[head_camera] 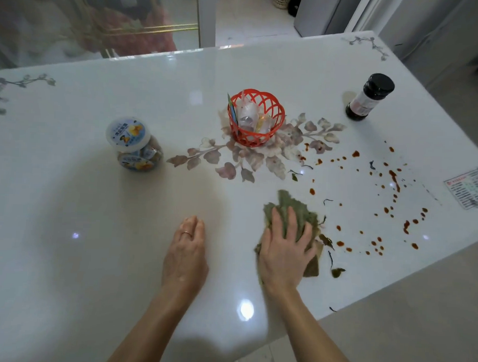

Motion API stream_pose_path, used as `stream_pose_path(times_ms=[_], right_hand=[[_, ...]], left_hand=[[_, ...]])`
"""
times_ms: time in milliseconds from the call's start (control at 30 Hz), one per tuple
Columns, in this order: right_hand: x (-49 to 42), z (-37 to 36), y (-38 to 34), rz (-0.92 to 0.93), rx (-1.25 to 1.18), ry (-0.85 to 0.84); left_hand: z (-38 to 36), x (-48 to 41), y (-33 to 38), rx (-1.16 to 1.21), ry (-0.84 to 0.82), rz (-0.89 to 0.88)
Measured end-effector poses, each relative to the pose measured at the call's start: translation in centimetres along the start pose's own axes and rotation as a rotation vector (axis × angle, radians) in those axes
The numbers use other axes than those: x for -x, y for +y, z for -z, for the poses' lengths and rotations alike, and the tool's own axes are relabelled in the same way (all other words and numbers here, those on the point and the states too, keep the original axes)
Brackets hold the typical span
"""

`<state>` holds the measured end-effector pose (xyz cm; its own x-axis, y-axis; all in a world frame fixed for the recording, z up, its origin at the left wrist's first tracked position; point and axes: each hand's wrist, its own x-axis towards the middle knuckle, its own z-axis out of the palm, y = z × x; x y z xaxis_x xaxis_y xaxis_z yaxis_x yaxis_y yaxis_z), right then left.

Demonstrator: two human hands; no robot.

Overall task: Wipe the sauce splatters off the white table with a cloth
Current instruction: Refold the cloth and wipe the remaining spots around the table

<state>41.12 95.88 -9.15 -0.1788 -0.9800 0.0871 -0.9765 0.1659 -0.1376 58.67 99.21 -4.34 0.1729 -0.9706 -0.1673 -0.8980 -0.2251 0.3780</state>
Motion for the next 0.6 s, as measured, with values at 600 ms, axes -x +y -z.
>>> stream_pose_path(times_ms=[600], right_hand=[[1.9, 1.1, 6.7, 0.346, 0.047, -0.007]], left_hand=[[0.4, -0.3, 0.0, -0.014, -0.064, -0.004]])
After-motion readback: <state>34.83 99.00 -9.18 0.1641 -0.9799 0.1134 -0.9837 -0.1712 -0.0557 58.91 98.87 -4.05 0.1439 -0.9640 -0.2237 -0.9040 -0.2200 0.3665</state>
